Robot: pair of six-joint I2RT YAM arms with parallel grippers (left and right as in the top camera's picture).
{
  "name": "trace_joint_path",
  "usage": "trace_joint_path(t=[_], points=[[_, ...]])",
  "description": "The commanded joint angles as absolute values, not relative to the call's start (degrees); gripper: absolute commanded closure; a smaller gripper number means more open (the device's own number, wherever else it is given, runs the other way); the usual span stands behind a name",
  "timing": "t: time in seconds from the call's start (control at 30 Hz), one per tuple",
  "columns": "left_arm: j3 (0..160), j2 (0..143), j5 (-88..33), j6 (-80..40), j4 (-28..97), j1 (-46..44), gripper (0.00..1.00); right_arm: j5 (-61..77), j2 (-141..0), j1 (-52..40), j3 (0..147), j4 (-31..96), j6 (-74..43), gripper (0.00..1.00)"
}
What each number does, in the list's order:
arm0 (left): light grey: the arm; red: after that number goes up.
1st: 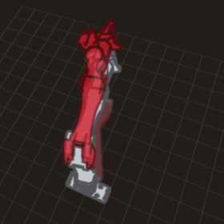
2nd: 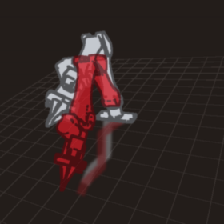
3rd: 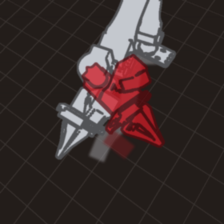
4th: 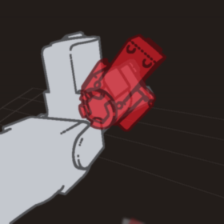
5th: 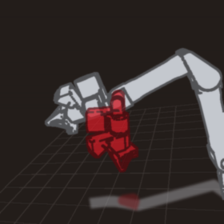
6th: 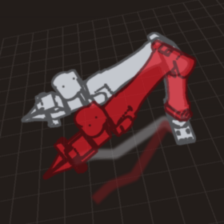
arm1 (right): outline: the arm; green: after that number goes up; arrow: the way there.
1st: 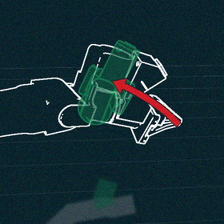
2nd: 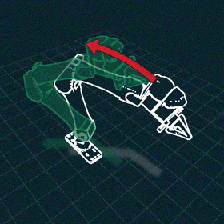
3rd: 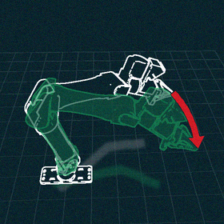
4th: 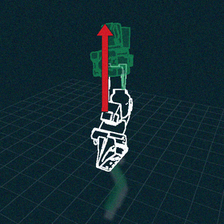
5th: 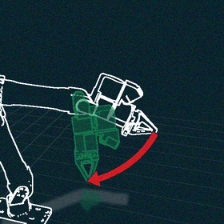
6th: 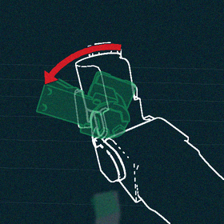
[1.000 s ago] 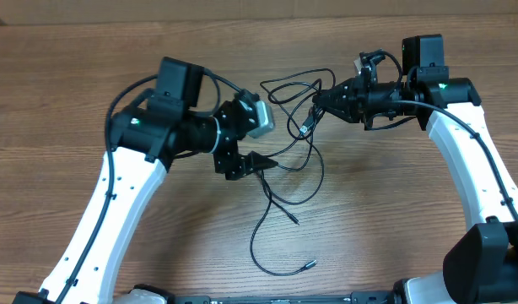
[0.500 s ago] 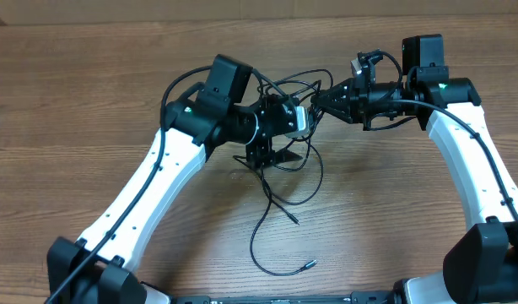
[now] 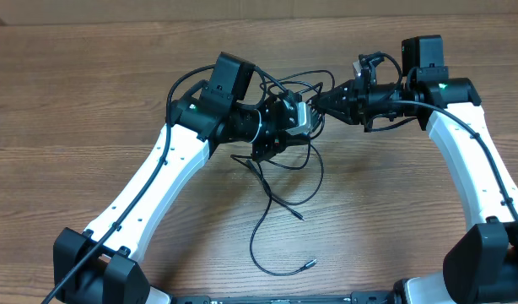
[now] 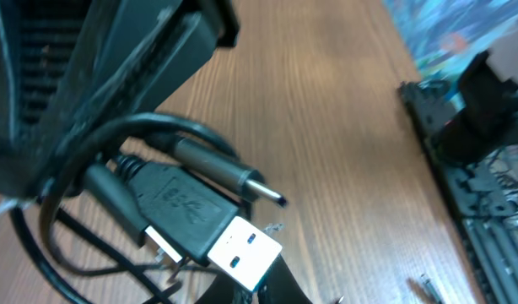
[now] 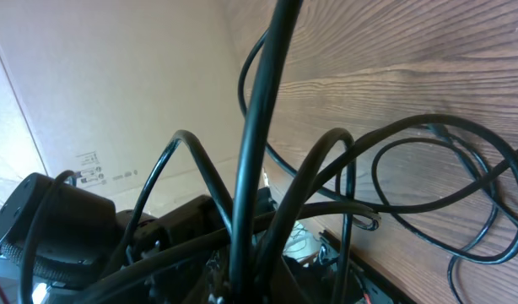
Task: Untangle cables
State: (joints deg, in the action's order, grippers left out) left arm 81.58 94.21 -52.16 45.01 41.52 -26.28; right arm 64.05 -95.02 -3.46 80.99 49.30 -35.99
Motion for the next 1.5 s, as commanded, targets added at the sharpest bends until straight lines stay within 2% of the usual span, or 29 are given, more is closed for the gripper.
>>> trace_joint_path(t=[0.0,0.1,0.13,0.17,0.4,0.67,0.7,0.87,0.97,1.0,1.07,1.2,1.37,1.47], points=[[81.9,94.3,-57.5,44.1,41.5,-26.7,0.96,63.1,-95.2,-3.4,81.4,49.1,-35.9,0.96],[81.9,94.3,-57.1,44.1,42.0,-26.7,0.91,64.9,-95.2,-3.4,81.4,48.9,-36.7,0.96],[81.9,94.3,-56.7,44.1,42.2,-26.7,0.83,66.2,-95.2,-3.4,81.4,48.7,-37.8,0.96],[81.9,94.3,-56.5,44.2,42.1,-26.7,0.71,68.0,-95.2,-3.4,81.4,48.1,-38.8,0.96],[81.9,94.3,-54.5,44.9,40.1,-26.7,0.6,73.8,-95.2,-3.4,81.4,45.2,-44.9,0.96],[81.9,94.3,-50.7,45.0,34.4,-26.7,0.51,75.9,-95.2,-3.4,81.4,45.1,-45.2,0.96],[81.9,94.3,-50.7,45.0,34.0,-26.7,0.47,77.4,-95.2,-3.4,81.4,44.6,-45.2,0.96],[81.9,94.4,-50.6,45.0,33.6,-27.3,0.45,80.1,-95.2,-3.4,81.4,43.9,-45.2,0.96],[81.9,94.4,-50.7,44.9,33.6,-27.9,0.46,80.7,-95.2,-3.4,81.4,43.9,-45.2,0.96],[81.9,94.4,-50.7,44.9,33.6,-28.6,0.54,81.2,-95.2,-3.4,81.4,43.7,-45.2,0.96],[81.9,94.4,-50.8,44.8,33.6,-30.3,0.63,81.1,-95.2,-3.4,81.4,43.7,-45.2,0.96],[81.9,94.4,-46.4,43.5,33.6,-33.5,0.96,81.1,-95.2,-3.4,81.4,43.5,-45.2,0.96],[81.9,94.2,-44.4,32.8,33.6,-33.5,0.96,76.0,-95.2,-3.4,81.4,43.5,-45.2,0.96],[81.9,92.7,-45.0,31.0,33.6,-33.3,0.96,65.5,-95.2,-3.4,81.4,43.6,-45.2,0.96]])
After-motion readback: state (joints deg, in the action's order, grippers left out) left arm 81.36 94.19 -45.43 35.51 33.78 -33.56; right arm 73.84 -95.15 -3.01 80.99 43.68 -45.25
